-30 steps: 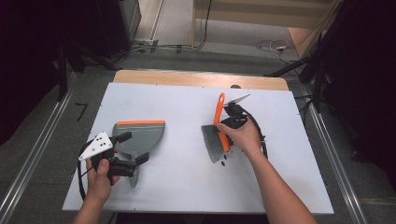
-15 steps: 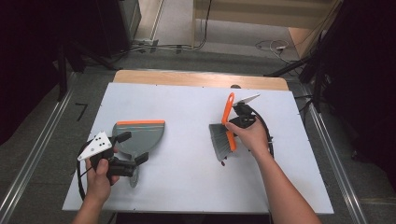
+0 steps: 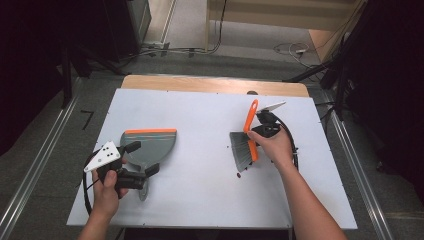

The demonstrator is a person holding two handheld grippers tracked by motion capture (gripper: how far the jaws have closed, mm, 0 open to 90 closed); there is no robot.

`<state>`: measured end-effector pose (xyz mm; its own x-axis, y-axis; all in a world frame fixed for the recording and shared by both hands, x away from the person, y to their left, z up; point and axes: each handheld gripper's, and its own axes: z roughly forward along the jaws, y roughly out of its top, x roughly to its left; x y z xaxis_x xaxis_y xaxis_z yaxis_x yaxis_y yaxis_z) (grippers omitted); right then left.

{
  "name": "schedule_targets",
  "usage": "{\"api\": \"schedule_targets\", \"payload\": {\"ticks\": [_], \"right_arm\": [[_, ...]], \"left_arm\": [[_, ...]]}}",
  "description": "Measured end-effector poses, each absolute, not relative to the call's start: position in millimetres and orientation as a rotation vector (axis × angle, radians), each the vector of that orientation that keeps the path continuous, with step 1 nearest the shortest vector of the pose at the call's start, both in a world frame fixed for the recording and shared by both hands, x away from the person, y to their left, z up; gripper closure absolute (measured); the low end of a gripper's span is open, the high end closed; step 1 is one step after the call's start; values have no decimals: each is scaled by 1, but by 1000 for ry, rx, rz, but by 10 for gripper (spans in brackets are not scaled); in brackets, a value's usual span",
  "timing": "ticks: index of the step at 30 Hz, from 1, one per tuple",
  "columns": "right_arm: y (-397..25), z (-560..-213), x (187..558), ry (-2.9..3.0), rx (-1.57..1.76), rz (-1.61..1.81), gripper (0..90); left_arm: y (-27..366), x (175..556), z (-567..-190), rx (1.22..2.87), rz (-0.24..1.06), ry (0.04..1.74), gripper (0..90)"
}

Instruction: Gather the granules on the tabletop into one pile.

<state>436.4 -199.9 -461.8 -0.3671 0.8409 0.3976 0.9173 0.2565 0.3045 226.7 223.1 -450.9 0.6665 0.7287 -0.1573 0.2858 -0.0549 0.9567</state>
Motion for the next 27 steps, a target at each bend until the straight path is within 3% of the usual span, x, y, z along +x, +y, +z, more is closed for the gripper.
{"api": "schedule_targets", "payload": {"ticks": [14, 21, 27], "right_arm": [[-170, -423, 431, -2327, -1566, -902, 685], [-138, -445, 437, -2324, -1537, -816, 685], [-156, -462, 445, -2250, -1611, -781, 680]], "left_arm": [[222, 229, -450, 1625, 432, 839, 0], [222, 228, -449, 1626, 432, 835, 0], [224, 228, -450, 1620, 429, 840, 0]]}}
